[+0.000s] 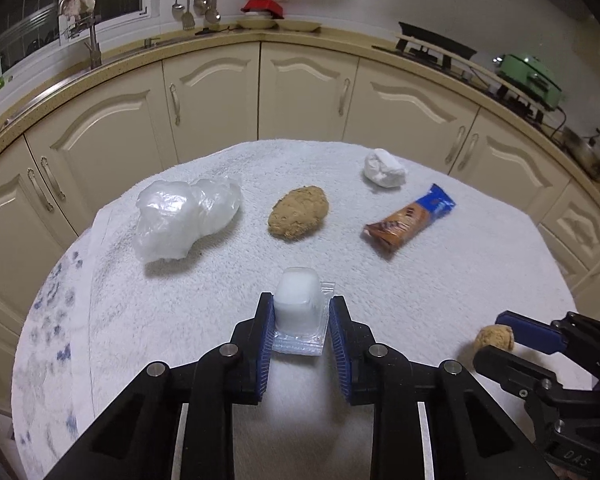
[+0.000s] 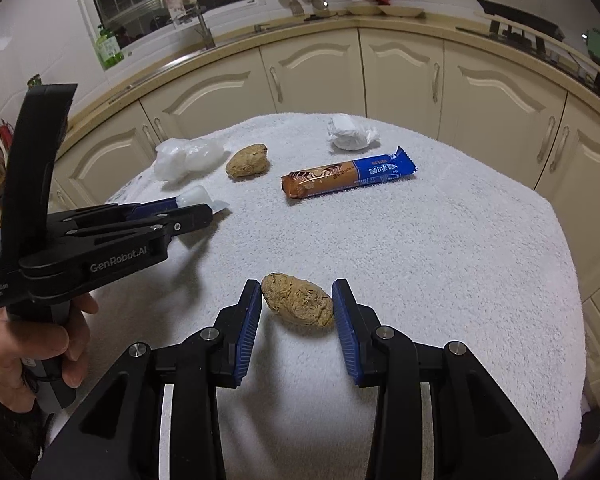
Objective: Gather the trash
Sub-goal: 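Grasp the brown cookie with the right tool while the left tool grasps the white plastic cup, then carry the cookie and plastic cup in both tools over the bin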
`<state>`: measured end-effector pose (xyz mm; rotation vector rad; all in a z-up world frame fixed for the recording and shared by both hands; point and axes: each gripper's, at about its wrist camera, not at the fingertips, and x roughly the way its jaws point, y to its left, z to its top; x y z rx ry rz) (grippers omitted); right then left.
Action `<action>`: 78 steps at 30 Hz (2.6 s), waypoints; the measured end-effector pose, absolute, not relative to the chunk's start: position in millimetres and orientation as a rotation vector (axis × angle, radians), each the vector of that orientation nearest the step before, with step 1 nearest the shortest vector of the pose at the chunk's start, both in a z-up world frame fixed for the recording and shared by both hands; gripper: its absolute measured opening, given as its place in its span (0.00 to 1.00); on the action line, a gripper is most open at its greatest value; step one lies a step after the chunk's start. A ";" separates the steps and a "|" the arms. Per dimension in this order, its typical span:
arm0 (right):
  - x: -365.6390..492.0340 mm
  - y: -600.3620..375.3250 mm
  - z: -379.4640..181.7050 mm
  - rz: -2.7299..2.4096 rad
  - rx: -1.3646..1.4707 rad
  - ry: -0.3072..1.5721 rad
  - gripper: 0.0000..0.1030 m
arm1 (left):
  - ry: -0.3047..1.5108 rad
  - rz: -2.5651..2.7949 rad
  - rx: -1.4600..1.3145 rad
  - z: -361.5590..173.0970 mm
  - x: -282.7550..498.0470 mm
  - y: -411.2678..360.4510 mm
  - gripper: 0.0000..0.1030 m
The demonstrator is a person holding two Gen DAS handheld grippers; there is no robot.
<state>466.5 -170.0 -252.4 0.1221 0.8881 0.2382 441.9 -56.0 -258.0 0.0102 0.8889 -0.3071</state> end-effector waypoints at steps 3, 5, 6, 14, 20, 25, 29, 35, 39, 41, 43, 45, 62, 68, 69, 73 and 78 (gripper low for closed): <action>452.8 -170.6 -244.3 0.240 0.126 0.871 0.36 | 0.869 -0.322 -0.001 -253.0 434.9 -55.6 0.22; 445.0 -170.6 -239.7 0.237 0.125 0.862 0.36 | 0.854 -0.333 -0.007 -250.9 428.0 -55.6 0.22; 439.7 -170.8 -236.7 0.236 0.125 0.855 0.36 | 0.848 -0.338 -0.009 -249.7 424.0 -55.6 0.22; 396.9 -171.5 -214.3 0.224 0.127 0.805 0.36 | 0.795 -0.375 -0.030 -238.9 366.3 -43.4 0.22; 368.5 -174.2 -193.4 0.214 0.136 0.749 0.36 | 0.710 -0.363 -0.040 -216.9 291.7 -30.0 0.22; 350.2 -177.5 -175.3 0.214 0.142 0.704 0.36 | 0.652 -0.359 -0.067 -199.0 229.5 -18.3 0.22; 336.6 -185.6 -160.9 0.212 0.151 0.664 0.36 | 0.609 -0.367 -0.073 -183.6 195.8 -15.4 0.22; 319.8 -203.0 -144.2 0.215 0.169 0.615 0.36 | 0.549 -0.383 -0.069 -159.6 159.8 -24.5 0.22; 310.6 -211.5 -139.2 0.208 0.169 0.597 0.36 | 0.520 -0.401 -0.063 -150.4 140.4 -34.1 0.22; 307.2 -219.1 -136.1 0.203 0.172 0.586 0.36 | 0.512 -0.409 -0.058 -145.8 134.0 -43.3 0.22; 301.5 -227.5 -132.1 0.197 0.181 0.568 0.36 | 0.501 -0.418 -0.052 -143.3 126.4 -52.5 0.22; 294.5 -238.9 -127.5 0.179 0.187 0.552 0.36 | 0.498 -0.436 -0.045 -140.9 119.8 -61.8 0.22; 209.7 -408.5 -150.9 -0.171 0.328 0.545 0.36 | 0.588 -0.781 0.077 -157.5 98.7 -239.3 0.22; 185.2 -479.1 -194.6 -0.306 0.421 0.604 0.36 | 0.688 -0.876 0.154 -190.7 111.3 -306.1 0.22; 183.6 -487.9 -202.2 -0.321 0.432 0.618 0.36 | 0.715 -0.885 0.168 -197.5 118.1 -320.1 0.22; 180.9 -519.6 -240.8 -0.358 0.483 0.684 0.36 | 0.804 -0.894 0.191 -225.7 139.9 -357.9 0.22; 189.2 -551.3 -289.9 -0.370 0.551 0.765 0.36 | 0.920 -0.896 0.213 -257.6 177.2 -420.1 0.22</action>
